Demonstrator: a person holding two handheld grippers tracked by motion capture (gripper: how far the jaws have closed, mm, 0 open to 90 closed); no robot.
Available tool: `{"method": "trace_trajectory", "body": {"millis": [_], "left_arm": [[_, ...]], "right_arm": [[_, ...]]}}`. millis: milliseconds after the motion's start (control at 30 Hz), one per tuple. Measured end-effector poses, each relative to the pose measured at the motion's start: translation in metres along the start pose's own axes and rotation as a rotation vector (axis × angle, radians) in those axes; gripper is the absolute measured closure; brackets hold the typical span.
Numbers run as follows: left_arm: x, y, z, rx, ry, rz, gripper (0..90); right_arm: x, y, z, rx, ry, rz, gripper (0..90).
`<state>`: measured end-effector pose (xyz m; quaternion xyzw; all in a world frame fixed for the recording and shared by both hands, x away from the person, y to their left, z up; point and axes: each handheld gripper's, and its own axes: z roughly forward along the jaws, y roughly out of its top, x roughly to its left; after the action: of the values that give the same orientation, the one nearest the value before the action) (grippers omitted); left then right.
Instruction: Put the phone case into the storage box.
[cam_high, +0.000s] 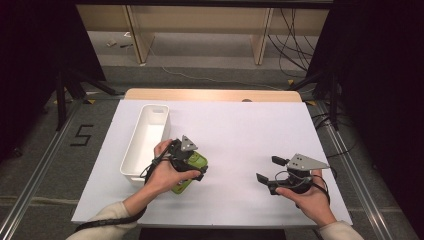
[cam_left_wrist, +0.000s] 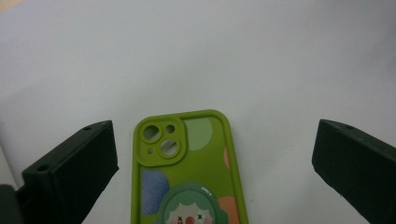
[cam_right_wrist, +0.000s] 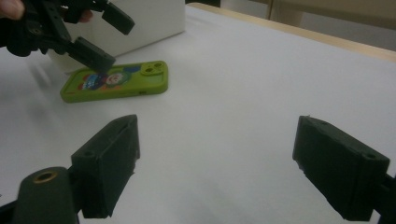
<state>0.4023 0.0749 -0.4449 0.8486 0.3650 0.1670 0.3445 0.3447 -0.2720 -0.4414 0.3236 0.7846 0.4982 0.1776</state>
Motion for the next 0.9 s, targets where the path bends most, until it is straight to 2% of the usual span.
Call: {"method": "trace_trajectory", "body": {"millis": [167,267,467,900], "left_arm": [[0.005,0.001,0.019,0.066,0.022,-0.019,0.0],[0.008,0.003,0.027,0.087,0.014,-0.026,0.0],[0.009,0.005,0.041,0.107,0.018,-0.038,0.0],[0.012,0.004,0.056,0.138,0.026,-0.058,0.0]], "right_arm": [[0.0,0.0,0.0,0.002,0.002,-0.001,15.9],[0.0,0.0,0.0,0.002,0.004,0.0,15.9],[0.0,0.0,0.001,0.002,0.003,0.0,15.9],[0.0,0.0,0.001,0.004,0.003,-0.001,16.0]]}}
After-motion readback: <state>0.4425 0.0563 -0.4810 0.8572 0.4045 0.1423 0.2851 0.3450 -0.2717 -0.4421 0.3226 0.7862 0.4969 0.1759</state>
